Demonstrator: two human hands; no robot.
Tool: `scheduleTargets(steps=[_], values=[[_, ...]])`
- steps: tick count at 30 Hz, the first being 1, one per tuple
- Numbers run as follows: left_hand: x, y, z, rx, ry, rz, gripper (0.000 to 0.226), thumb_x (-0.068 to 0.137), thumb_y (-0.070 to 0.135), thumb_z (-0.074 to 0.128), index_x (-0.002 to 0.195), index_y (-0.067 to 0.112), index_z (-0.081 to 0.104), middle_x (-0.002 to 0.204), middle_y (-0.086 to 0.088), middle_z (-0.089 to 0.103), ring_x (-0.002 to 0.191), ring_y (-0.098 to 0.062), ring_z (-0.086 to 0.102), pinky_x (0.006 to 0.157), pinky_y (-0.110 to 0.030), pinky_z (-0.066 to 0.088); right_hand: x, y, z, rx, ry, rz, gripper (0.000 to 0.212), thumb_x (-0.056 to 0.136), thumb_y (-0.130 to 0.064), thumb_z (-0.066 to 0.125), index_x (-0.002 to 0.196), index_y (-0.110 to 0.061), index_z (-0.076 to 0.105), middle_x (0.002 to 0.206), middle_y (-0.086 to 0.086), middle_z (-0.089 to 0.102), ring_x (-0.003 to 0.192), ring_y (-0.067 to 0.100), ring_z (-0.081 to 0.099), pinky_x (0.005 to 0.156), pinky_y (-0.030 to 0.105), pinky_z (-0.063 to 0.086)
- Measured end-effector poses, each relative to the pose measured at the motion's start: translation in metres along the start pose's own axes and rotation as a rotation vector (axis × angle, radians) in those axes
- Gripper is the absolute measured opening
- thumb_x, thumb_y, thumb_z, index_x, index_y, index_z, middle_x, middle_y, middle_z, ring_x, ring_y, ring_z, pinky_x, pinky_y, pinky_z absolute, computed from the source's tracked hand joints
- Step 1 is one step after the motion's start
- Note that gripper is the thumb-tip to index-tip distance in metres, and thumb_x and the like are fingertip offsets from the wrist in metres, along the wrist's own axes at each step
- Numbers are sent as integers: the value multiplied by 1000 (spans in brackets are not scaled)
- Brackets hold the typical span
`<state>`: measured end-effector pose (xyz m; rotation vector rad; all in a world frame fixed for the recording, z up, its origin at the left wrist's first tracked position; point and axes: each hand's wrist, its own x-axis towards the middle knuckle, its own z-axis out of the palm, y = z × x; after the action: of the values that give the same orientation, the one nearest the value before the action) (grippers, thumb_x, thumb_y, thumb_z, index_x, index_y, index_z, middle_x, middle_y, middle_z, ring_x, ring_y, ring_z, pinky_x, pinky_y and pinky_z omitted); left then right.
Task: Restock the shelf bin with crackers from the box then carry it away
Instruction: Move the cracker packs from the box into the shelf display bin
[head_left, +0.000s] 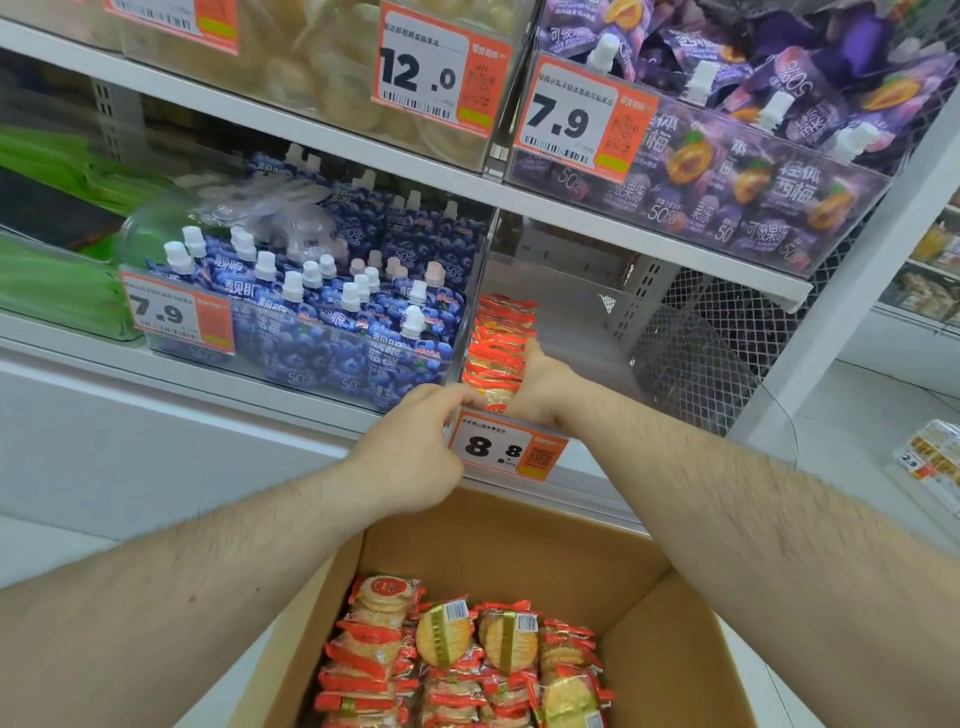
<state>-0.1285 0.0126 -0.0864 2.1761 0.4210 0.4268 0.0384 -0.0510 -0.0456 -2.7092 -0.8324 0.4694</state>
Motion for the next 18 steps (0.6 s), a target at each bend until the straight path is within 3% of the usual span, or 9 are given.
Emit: scheduleTargets(steps=[3,7,10,13,15,17,18], values=[[1,2,1,18,12,-4,61,80,-2,57,125,38,48,129,9,43,119,-12,50,95,-30,48,1,-1,-1,-30,-35,2,116,77,-28,78,152,-23,-10,121,6,59,95,21,57,77,32,45],[-1,3,-1,33,16,-5,61,81,2,61,128,38,47,132,8,42,121,-12,49,92,-23,45,3,-1,-3,-29,-102,-3,122,75,-25,80,151,-23,-16,124,6,59,105,23,58,83,34,45],[-9,8,-1,192,97,19,64,81,10,64,136,35,41,136,5,27,115,-16,48,89,-25,46,-6,4,-10,21,-156,-21,107,75,-25,81,150,-20,5,115,3,59,96,19,60,82,33,49],[-20,18,0,398,256,230,51,78,13,63,126,23,48,112,5,29,94,-16,46,75,-31,46,-25,9,-23,111,-130,0,93,72,-18,81,142,-22,20,109,2,56,89,19,62,77,37,57],[-27,22,3,395,182,335,35,79,13,59,111,24,51,97,12,36,86,-13,45,72,-29,40,-38,14,-24,78,111,-48,86,75,-19,78,142,-19,25,113,1,55,98,22,59,81,37,52],[-31,20,12,385,-51,293,28,80,15,55,101,32,48,89,16,44,86,-11,49,75,-31,44,-53,25,-12,14,587,-208,55,81,-18,66,132,-17,44,114,4,60,99,27,59,79,39,50],[-31,16,18,395,-182,232,27,80,15,54,100,33,49,89,15,48,86,-11,50,78,-30,46,-61,32,-1,7,819,-378,37,81,-15,62,117,-14,55,104,4,63,90,28,61,72,39,51]])
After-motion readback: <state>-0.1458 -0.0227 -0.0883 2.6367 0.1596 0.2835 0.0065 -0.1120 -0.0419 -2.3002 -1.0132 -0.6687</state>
